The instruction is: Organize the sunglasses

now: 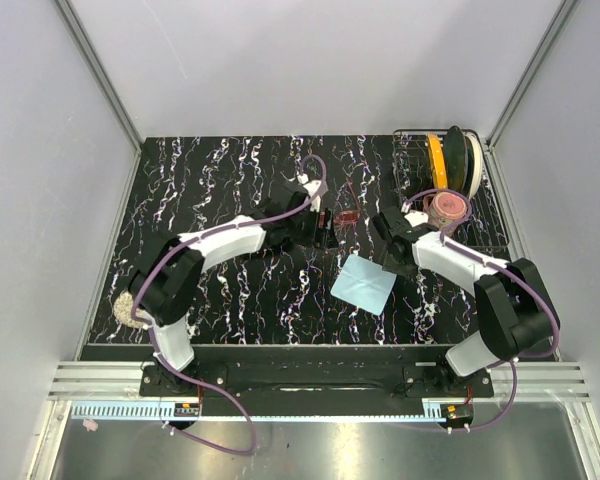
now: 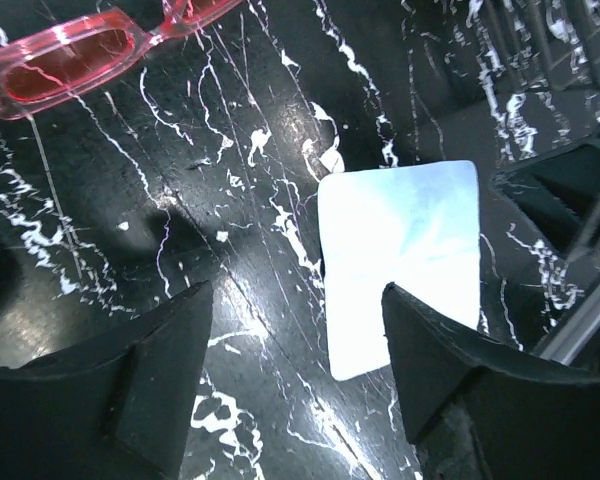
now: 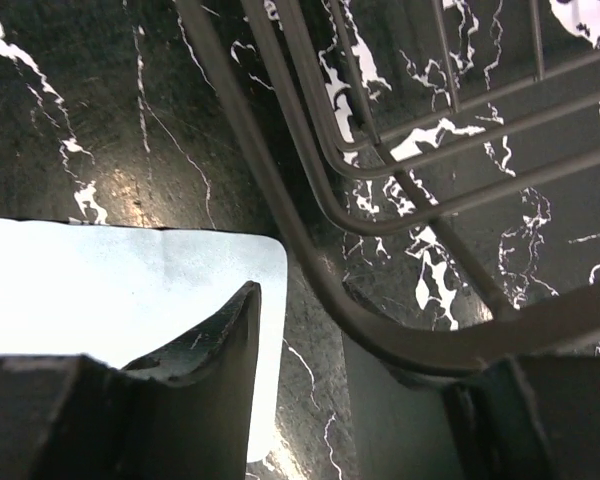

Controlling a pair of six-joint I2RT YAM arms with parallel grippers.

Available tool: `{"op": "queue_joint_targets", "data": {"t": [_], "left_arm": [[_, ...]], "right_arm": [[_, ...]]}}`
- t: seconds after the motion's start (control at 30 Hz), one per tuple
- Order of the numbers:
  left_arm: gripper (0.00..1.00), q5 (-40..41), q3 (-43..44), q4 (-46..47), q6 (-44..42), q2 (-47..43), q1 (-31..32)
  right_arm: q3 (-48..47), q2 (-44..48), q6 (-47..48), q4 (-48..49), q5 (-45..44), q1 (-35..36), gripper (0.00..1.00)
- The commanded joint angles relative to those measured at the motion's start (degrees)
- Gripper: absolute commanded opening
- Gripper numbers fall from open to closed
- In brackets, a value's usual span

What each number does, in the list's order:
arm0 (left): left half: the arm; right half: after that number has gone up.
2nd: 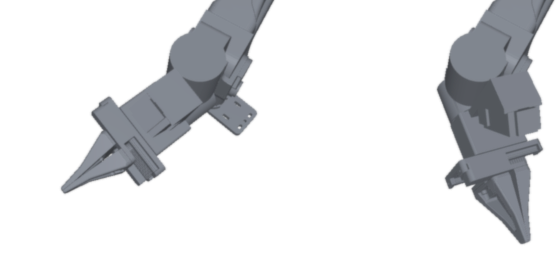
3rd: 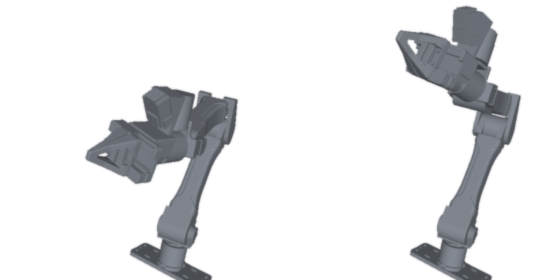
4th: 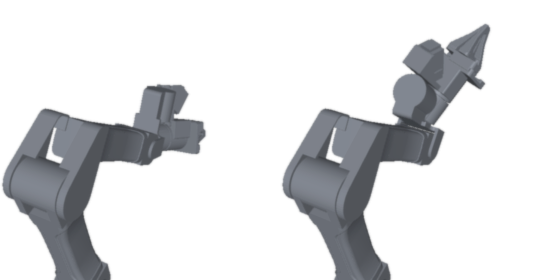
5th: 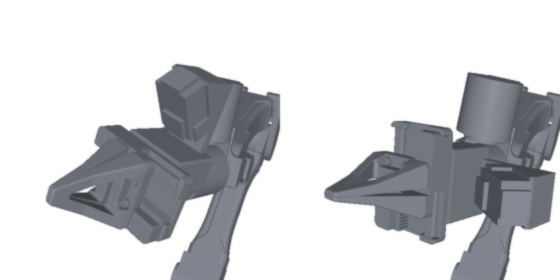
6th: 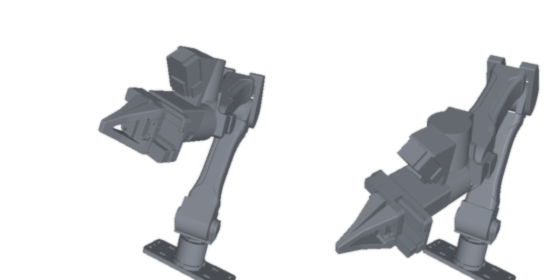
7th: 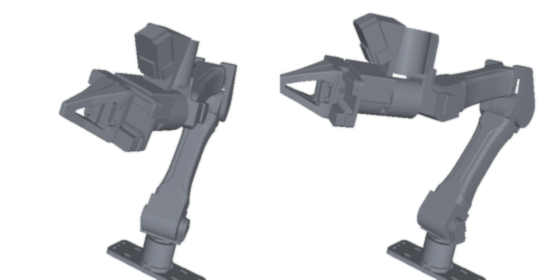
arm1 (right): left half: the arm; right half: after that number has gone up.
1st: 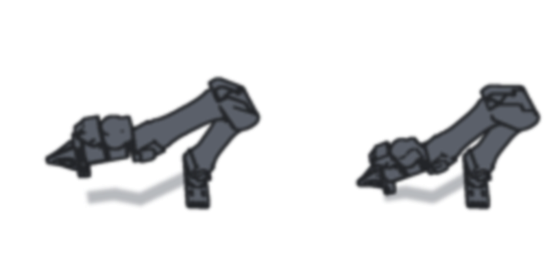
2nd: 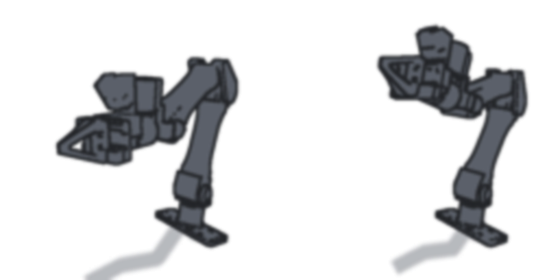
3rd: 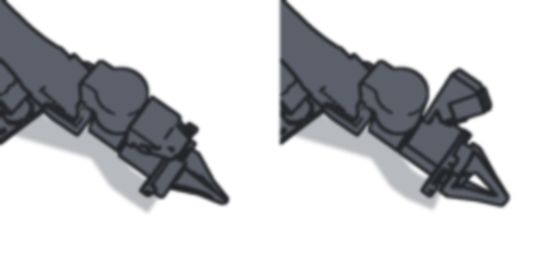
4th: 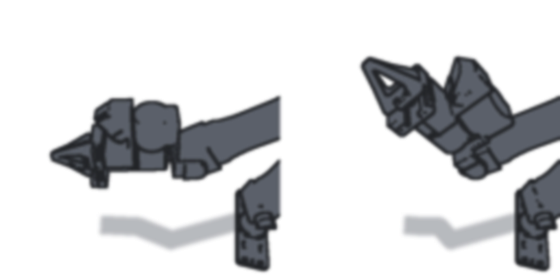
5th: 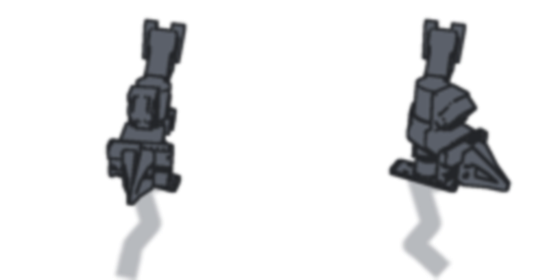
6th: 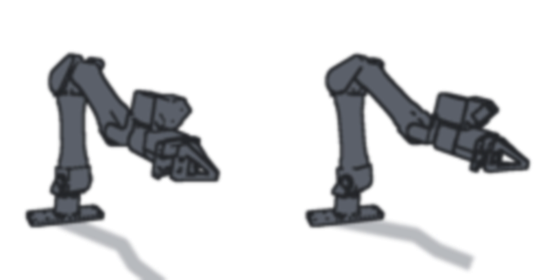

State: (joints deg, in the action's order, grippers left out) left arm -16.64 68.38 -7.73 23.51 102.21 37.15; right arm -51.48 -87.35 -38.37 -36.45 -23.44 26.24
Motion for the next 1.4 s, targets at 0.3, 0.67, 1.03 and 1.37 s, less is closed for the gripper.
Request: {"op": "queue_joint_targets", "data": {"t": [0.3,0.67,1.03,1.37], "left_arm": [[0.65,4.08,8.26,6.49,-0.48,12.30,5.39],[0.51,4.87,13.36,3.95,-0.83,19.07,7.85],[0.36,2.93,13.45,2.80,-0.66,19.60,8.91],[0.30,5.48,13.62,1.40,-0.66,20.22,9.44]], "right_arm": [[2.18,5.70,3.22,6.74,-0.47,-0.05,0.42],[3.15,7.81,1.98,5.07,1.91,-0.14,0.31],[3.67,9.22,1.81,4.98,1.65,-0.13,0.31],[3.94,9.04,1.72,5.16,1.56,-0.14,0.32]]}}
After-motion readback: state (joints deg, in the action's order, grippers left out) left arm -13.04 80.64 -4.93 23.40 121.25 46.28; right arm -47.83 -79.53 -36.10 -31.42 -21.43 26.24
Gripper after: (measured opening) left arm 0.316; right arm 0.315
